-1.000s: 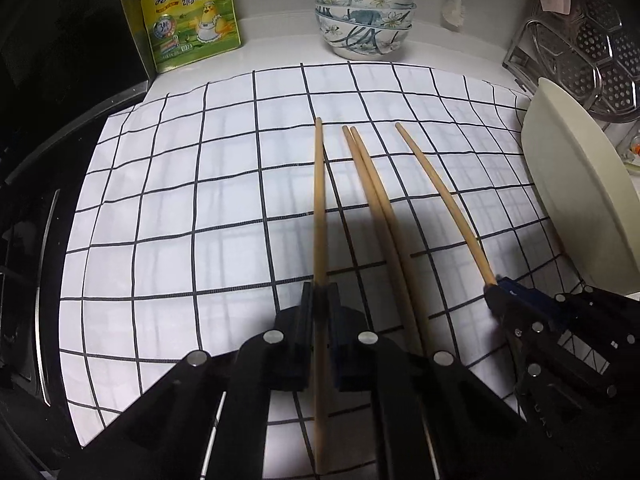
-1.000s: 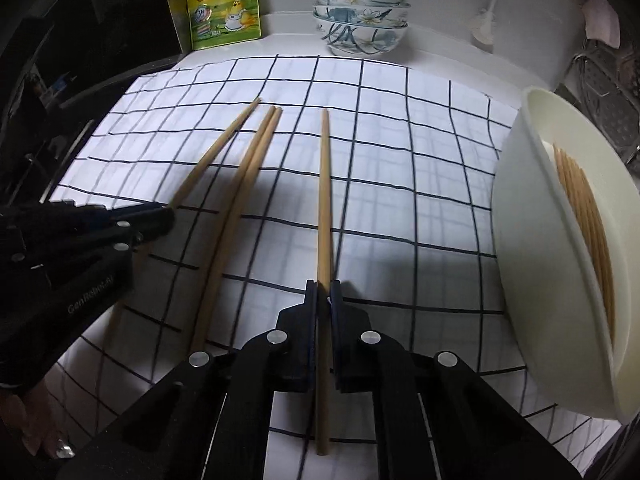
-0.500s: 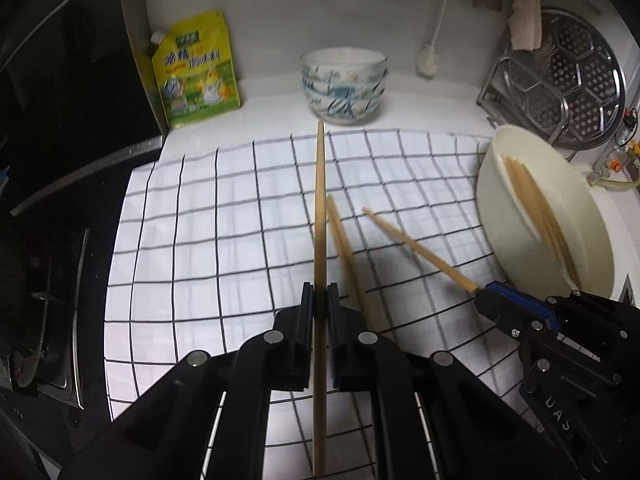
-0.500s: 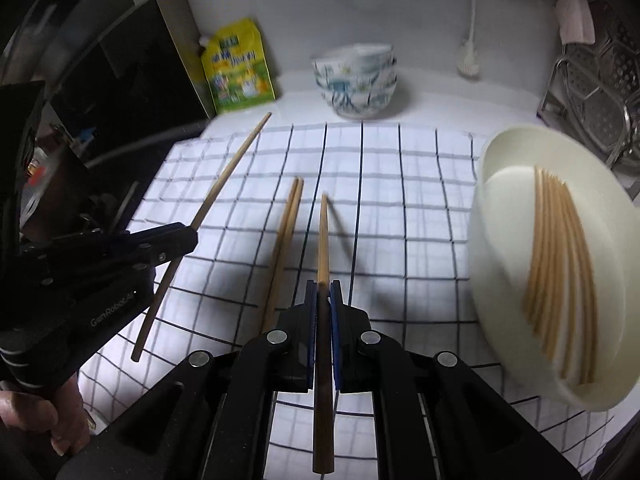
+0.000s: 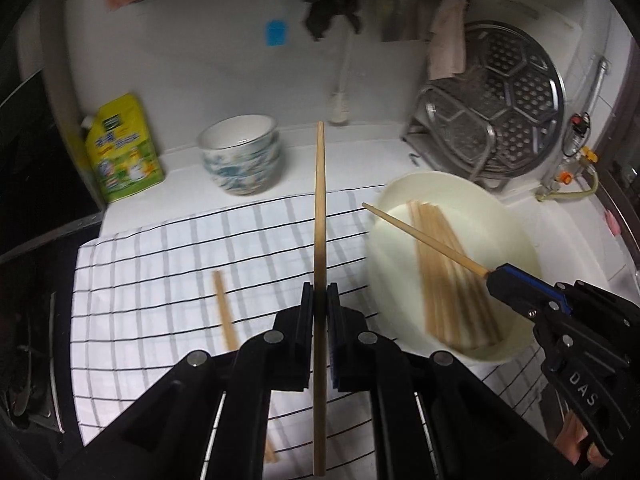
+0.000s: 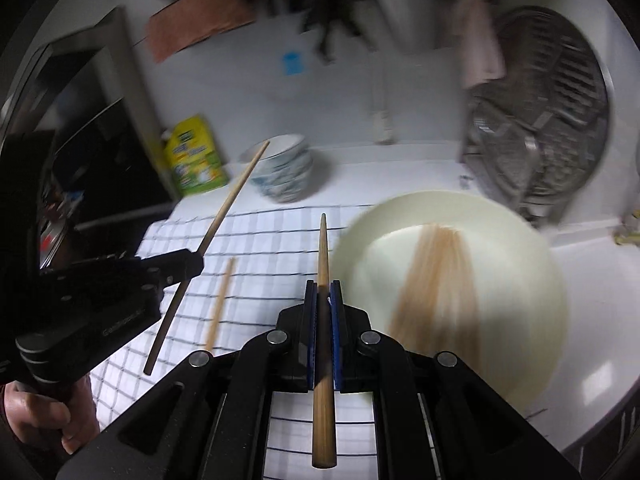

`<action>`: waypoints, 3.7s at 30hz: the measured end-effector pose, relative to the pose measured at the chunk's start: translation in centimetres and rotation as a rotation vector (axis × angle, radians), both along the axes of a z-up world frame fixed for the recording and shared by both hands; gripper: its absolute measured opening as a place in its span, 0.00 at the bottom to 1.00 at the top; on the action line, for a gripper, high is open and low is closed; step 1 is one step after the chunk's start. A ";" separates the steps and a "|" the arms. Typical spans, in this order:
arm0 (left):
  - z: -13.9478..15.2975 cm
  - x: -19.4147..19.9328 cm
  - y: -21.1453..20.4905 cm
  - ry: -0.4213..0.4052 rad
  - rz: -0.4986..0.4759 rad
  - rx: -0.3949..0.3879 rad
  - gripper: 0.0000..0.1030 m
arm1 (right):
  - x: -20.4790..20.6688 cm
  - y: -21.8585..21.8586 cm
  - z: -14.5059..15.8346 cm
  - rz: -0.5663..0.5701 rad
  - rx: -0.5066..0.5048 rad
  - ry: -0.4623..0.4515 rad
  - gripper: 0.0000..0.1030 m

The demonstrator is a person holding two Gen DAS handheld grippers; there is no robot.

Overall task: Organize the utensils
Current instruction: 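Carry both held chopsticks over the cream basin, then lower the chopsticks into the basin and open both tools, then withdraw both open tools back over the last chopsticks on the cloth, then position both open tools over the last two chopsticks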

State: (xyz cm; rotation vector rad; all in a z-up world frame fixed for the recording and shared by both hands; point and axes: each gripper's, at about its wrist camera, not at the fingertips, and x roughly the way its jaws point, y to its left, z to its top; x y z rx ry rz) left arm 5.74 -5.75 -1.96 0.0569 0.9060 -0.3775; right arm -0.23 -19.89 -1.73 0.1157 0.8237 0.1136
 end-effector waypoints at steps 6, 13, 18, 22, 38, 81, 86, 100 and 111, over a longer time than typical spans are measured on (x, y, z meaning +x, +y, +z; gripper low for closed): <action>-1.3 1.0 -7.7 0.041 -0.111 0.004 0.07 | 0.0 -7.2 -1.0 -0.131 -0.029 0.021 0.06; -5.0 2.5 -13.9 0.115 -0.167 0.073 0.07 | 0.9 -12.7 -4.4 -0.207 -0.043 0.095 0.06; -6.8 3.1 -15.7 0.146 -0.180 0.107 0.07 | 1.8 -13.9 -6.2 -0.198 -0.036 0.133 0.06; -7.2 3.5 -16.5 0.147 -0.171 0.124 0.08 | 2.4 -14.3 -7.0 -0.187 -0.032 0.159 0.06; -2.1 2.3 -14.3 0.000 -0.076 0.085 0.61 | 0.5 -14.1 -4.4 -0.193 -0.015 0.103 0.34; -9.3 -0.6 16.3 0.041 0.256 0.141 0.93 | 1.1 13.3 -11.5 0.057 -0.070 0.172 0.66; -10.6 -0.4 16.9 0.058 0.244 0.134 0.93 | 1.9 14.3 -13.6 0.046 -0.068 0.215 0.66; -12.2 -0.1 18.1 0.096 0.239 0.110 0.93 | 2.6 15.7 -15.3 0.032 -0.110 0.224 0.66; -12.2 -0.1 17.7 0.100 0.236 0.112 0.93 | 2.1 17.4 -15.7 0.109 -0.215 0.203 0.64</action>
